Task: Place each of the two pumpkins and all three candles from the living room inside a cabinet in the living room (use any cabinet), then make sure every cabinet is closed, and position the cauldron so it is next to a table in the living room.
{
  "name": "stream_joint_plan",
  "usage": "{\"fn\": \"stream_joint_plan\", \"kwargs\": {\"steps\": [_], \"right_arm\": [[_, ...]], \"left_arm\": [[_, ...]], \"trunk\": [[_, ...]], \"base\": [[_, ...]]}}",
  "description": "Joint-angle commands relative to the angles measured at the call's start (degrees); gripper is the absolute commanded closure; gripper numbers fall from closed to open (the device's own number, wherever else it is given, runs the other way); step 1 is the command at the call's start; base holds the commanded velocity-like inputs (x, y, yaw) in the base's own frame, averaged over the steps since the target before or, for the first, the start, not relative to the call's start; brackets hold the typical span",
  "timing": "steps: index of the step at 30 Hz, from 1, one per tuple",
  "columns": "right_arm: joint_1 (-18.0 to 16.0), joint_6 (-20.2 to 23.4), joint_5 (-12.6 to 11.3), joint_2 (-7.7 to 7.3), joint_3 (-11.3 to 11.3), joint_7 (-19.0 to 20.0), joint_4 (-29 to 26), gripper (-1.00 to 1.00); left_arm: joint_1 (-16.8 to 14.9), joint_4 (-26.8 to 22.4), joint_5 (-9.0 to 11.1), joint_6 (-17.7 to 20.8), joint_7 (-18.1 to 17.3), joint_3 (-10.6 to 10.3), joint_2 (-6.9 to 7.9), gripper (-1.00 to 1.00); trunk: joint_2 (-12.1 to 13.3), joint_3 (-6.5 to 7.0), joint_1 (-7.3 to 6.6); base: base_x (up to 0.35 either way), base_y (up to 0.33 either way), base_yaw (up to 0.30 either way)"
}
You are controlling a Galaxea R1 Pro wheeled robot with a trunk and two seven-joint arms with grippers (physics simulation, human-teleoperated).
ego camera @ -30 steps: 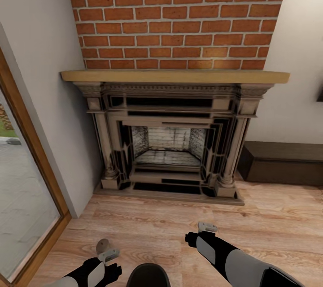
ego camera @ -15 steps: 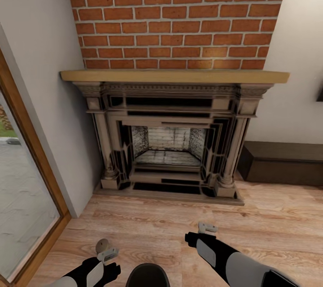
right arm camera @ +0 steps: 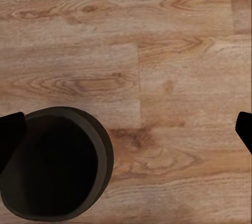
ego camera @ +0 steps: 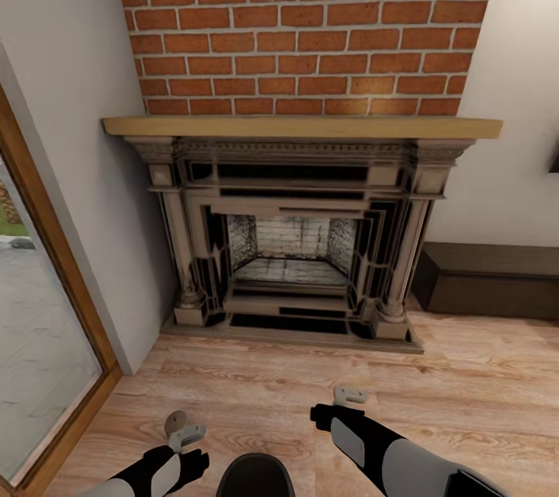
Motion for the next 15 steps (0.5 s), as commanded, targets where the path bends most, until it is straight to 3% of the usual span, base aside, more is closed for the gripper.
{"fn": "stream_joint_plan", "kwargs": {"steps": [1,6,15], "right_arm": [[-0.05,0.37,-0.18,0.31,1.02,-0.39,-0.12,-1.00],[-0.05,0.53,-0.21,0.84,2.53,-0.35,-0.07,-1.00],[0.04,0.19,-0.17,0.87,2.81,-0.26,-0.11,-1.00]], "left_arm": [[-0.01,-0.13,0.61,-0.14,0.35,-1.11,-0.01,-1.00],[-0.01,-0.05,0.65,-0.87,0.37,-2.21,-0.07,-1.00],[0.07,0.01,0.69,-0.98,0.30,-2.38,-0.11,-1.00]], "trunk": [[-0.45,-0.25,0.22],[-2.46,-1.14,1.32],[-6.07,-2.76,3.30]], "base": [[0.000,0.000,0.000],[0.000,0.000,0.000],[0.000,0.000,0.000]]}}
